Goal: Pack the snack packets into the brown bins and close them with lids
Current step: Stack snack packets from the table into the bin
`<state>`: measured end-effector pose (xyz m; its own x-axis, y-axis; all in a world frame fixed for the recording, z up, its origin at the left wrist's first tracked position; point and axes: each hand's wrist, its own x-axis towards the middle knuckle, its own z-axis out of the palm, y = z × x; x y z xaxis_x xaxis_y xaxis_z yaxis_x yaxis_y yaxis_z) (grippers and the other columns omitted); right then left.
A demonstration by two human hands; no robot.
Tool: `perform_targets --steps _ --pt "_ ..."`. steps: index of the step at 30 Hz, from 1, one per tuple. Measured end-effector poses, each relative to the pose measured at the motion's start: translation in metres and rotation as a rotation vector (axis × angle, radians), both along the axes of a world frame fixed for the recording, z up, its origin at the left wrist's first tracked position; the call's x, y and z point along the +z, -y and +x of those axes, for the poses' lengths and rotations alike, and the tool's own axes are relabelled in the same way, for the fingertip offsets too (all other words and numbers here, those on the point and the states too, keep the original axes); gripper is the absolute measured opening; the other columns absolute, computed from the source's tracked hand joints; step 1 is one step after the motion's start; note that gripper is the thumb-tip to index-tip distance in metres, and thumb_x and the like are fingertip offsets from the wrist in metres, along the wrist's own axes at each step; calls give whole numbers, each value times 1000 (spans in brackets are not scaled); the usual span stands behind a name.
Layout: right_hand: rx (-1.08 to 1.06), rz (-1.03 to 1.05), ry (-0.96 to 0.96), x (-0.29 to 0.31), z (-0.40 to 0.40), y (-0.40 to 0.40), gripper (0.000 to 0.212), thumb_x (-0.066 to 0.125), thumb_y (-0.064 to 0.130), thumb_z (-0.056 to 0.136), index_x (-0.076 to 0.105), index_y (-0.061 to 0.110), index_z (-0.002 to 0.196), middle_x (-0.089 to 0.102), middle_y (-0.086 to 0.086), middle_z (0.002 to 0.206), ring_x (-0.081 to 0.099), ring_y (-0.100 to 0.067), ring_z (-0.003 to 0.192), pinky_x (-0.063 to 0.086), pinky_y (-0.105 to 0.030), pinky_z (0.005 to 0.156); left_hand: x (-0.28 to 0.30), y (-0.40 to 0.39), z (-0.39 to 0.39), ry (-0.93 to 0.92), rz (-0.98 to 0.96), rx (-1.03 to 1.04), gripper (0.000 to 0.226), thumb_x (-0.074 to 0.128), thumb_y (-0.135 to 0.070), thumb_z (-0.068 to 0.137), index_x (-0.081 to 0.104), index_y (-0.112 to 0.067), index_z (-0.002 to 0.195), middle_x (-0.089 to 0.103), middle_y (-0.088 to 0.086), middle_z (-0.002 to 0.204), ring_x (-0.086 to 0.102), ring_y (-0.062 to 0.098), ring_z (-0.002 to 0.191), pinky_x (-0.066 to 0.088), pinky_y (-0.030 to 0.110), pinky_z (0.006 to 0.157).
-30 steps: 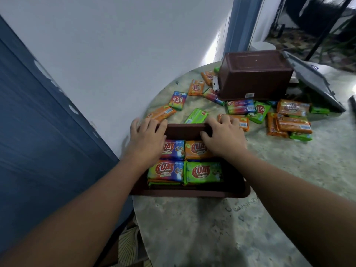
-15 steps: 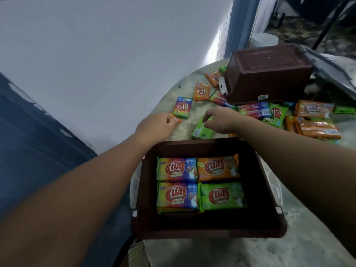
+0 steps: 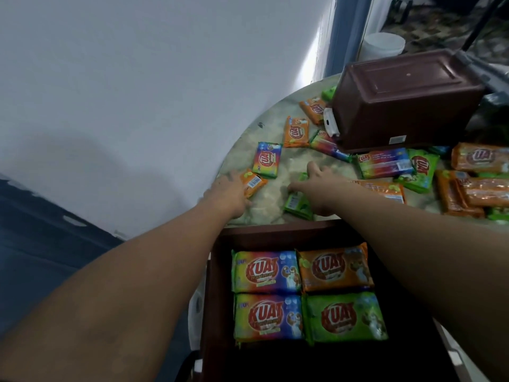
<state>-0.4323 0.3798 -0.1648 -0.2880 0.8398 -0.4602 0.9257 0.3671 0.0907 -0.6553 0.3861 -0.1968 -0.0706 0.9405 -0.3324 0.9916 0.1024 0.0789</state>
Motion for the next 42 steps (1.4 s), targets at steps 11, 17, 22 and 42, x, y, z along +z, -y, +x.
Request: perform_targets --steps 11,17,22,42 --pt "-71 193 -237 16 3 10 70 74 45 85 39 15 138 50 -14 134 52 -36 124 45 -43 96 25 9 7 142 73 25 79 69 -55 82 37 -10 138 44 17 130 58 34 106 52 42 91" --pt "-82 387 -366 53 3 39 82 65 70 75 41 24 139 50 -6 122 60 -33 105 42 -38 69 63 42 10 230 313 -20 81 70 -60 71 33 -14 127 54 10 114 60 30 96 55 43 78" --pt "-85 410 -467 70 11 78 78 65 72 74 42 25 132 53 -2 122 62 -30 104 43 -36 69 87 88 15 302 475 -41 65 70 -59 74 36 -22 115 57 4 106 61 27 89 53 42 72" --pt "131 256 -379 36 61 210 81 68 72 74 39 30 137 53 6 122 56 -19 109 49 -35 86 58 232 14 181 387 -514 72 64 -66 78 44 -29 136 54 -9 120 53 13 103 44 32 89"
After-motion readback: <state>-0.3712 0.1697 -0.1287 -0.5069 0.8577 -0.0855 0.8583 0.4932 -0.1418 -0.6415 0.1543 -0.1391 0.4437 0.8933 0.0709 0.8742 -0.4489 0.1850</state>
